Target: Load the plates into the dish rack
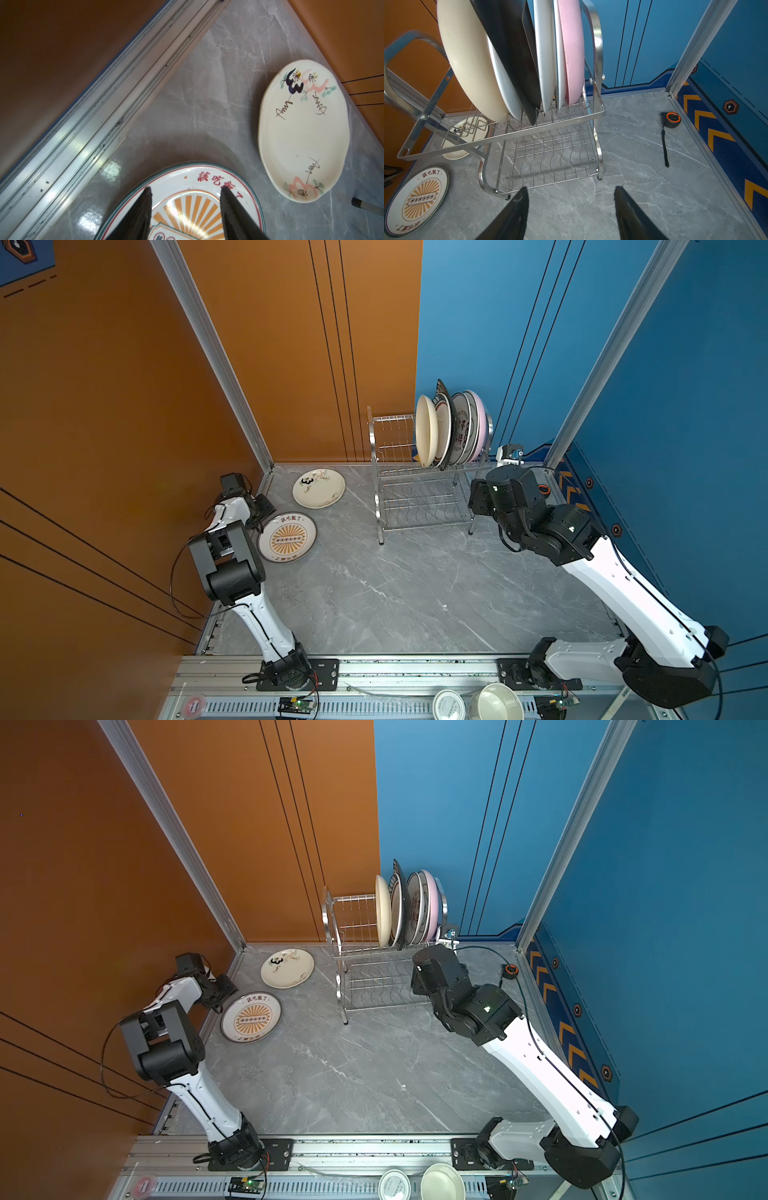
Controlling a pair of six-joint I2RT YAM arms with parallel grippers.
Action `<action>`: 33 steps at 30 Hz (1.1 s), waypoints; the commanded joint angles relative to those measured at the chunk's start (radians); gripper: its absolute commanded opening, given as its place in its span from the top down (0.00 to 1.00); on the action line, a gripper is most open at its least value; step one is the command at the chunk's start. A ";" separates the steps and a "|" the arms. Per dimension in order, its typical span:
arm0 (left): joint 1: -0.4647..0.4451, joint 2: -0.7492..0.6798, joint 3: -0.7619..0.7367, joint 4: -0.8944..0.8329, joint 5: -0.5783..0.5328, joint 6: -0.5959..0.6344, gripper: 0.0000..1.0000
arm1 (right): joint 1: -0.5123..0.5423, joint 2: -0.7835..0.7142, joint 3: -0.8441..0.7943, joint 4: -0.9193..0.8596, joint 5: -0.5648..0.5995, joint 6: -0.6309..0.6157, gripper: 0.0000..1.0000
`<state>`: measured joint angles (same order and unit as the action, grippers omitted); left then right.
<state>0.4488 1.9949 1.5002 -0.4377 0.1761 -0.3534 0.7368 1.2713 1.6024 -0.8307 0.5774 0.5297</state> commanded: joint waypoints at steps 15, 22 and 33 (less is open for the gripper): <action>-0.050 0.243 0.278 -0.172 0.032 0.064 0.48 | -0.066 0.033 0.028 -0.030 -0.069 0.017 0.34; -0.043 0.227 0.265 -0.239 0.016 0.089 0.49 | -0.070 0.034 0.025 -0.027 -0.074 0.018 0.34; -0.045 0.121 0.110 -0.271 0.088 0.107 0.48 | -0.068 0.009 -0.019 0.000 -0.086 0.034 0.34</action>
<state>0.4057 2.1612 1.6627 -0.6373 0.2127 -0.2722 0.6720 1.2995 1.6024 -0.8295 0.4999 0.5442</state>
